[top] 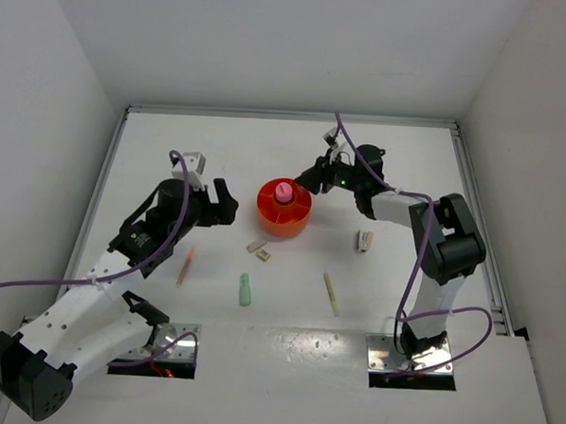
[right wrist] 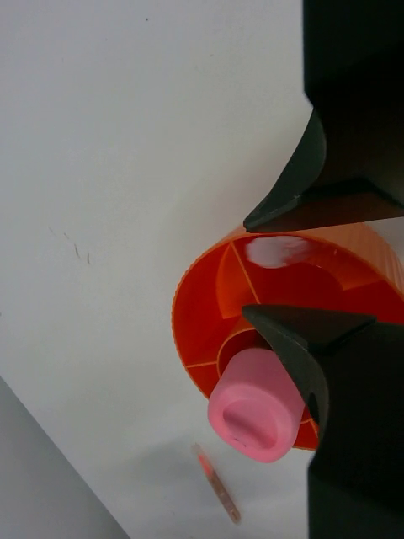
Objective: Sort the stationery into containers
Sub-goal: Place the stationery into the container, then grab a piece of stationery with the left arm, then place the stationery into the container
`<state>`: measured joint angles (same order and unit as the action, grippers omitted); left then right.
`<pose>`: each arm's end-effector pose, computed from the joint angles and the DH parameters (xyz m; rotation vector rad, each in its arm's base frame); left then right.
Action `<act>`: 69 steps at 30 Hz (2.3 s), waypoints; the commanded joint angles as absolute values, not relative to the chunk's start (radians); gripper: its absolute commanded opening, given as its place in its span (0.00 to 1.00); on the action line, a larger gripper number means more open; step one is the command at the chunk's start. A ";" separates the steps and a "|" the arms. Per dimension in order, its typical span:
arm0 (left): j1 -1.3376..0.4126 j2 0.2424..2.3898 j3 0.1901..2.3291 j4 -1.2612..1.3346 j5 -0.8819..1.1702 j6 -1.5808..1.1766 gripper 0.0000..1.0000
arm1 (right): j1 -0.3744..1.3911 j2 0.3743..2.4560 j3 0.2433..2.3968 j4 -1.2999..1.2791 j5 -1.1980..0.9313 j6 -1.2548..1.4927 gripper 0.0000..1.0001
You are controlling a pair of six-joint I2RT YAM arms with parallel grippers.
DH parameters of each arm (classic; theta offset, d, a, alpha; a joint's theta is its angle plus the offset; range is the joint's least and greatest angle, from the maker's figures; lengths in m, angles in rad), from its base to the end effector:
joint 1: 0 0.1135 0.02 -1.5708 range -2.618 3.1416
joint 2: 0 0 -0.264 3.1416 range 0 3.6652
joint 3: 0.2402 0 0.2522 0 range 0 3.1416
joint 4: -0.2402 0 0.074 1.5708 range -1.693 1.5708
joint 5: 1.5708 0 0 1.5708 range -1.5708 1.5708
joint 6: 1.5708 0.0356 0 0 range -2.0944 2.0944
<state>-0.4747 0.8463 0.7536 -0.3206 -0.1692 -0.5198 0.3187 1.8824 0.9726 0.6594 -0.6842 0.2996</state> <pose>0.1756 -0.0835 0.3044 -0.1563 2.0032 -0.4757 0.3701 0.1458 0.1831 -0.5216 1.8188 1.0494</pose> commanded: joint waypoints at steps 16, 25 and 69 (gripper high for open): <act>-0.773 1.035 0.747 -0.544 -0.262 -0.820 0.47 | 0.308 1.631 1.029 0.340 -0.448 0.183 0.24; -1.020 1.195 0.723 -0.644 -0.405 -1.069 0.60 | 0.299 1.439 0.938 0.204 -0.402 0.121 0.60; -1.091 1.403 1.221 -0.336 -0.781 -0.630 0.00 | 0.193 1.339 0.867 0.199 -0.491 0.143 0.12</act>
